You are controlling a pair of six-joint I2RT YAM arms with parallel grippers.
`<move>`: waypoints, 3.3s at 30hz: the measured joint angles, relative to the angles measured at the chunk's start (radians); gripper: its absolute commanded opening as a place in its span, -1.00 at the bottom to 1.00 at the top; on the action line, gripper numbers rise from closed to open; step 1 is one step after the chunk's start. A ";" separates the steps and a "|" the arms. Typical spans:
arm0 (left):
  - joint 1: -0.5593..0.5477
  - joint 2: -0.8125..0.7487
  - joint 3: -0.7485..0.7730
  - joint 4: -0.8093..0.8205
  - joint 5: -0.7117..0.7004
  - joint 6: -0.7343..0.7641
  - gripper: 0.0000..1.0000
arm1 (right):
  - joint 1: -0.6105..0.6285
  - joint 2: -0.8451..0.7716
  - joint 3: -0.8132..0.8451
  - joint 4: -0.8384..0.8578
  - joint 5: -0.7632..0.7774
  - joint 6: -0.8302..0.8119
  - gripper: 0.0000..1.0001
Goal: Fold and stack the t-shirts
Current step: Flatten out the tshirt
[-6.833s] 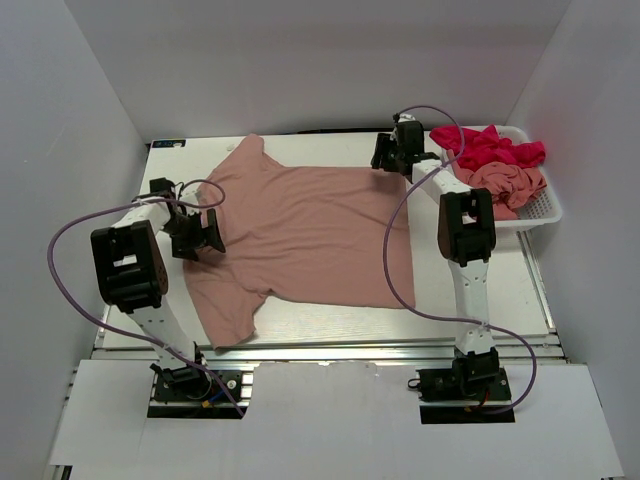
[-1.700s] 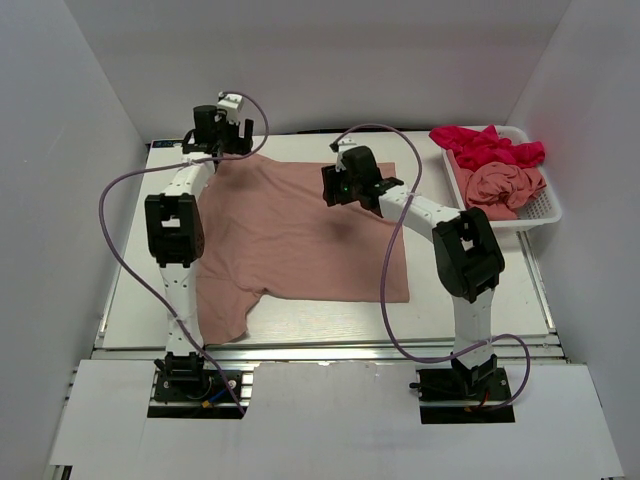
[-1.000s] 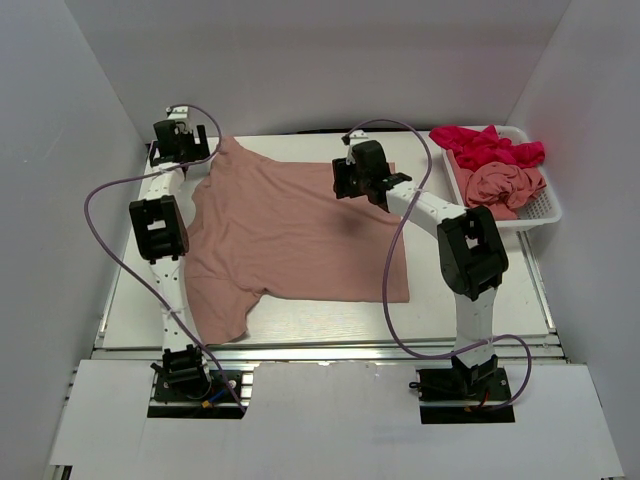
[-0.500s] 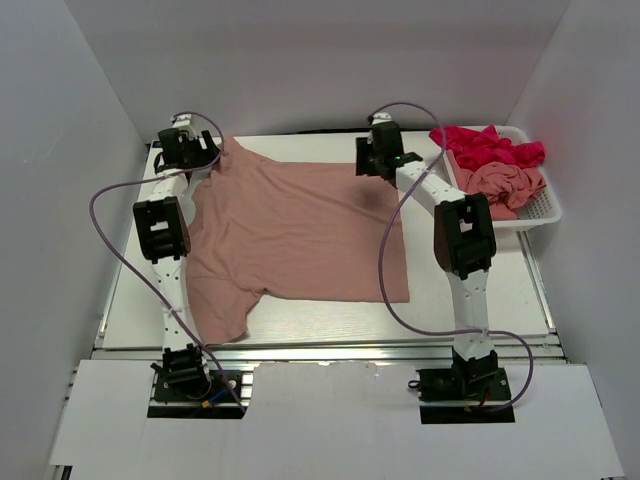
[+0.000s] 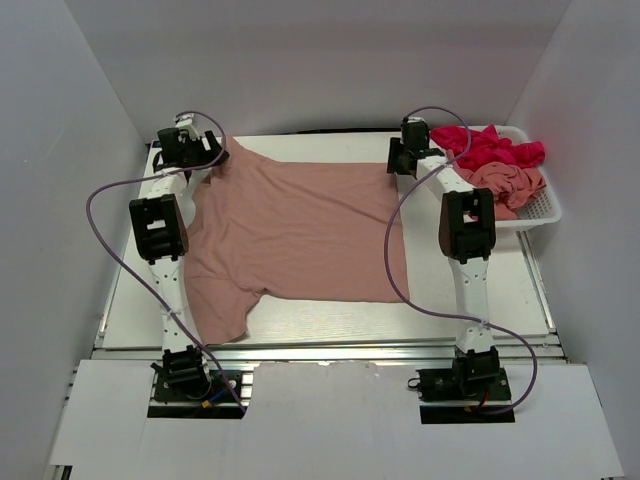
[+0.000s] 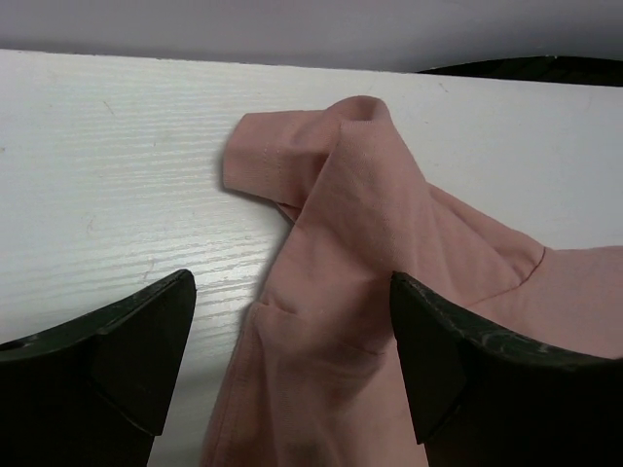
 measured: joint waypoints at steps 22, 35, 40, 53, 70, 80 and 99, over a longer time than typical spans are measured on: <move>-0.004 0.051 0.089 0.001 0.079 -0.065 0.79 | -0.061 0.089 0.100 0.029 -0.255 0.019 0.17; -0.007 0.116 0.123 0.070 0.151 -0.146 0.72 | -0.079 0.118 0.101 0.093 -0.396 0.045 -0.16; -0.008 0.116 0.128 0.049 0.150 -0.137 0.72 | -0.080 0.128 0.103 0.116 -0.452 0.069 -0.11; -0.006 0.116 0.139 0.002 0.145 -0.091 0.22 | -0.079 0.132 0.056 0.200 -0.499 0.101 -1.00; 0.093 -0.068 0.119 -0.139 0.063 0.053 -0.84 | -0.065 -0.063 -0.085 0.222 -0.428 0.047 -1.00; 0.095 -0.168 0.119 -0.175 0.064 0.089 -0.85 | -0.049 -0.163 -0.164 0.235 -0.428 0.045 -1.00; 0.101 -0.988 -0.033 -0.301 0.000 0.126 -0.93 | -0.047 -0.921 -0.267 0.190 -0.419 0.095 -1.00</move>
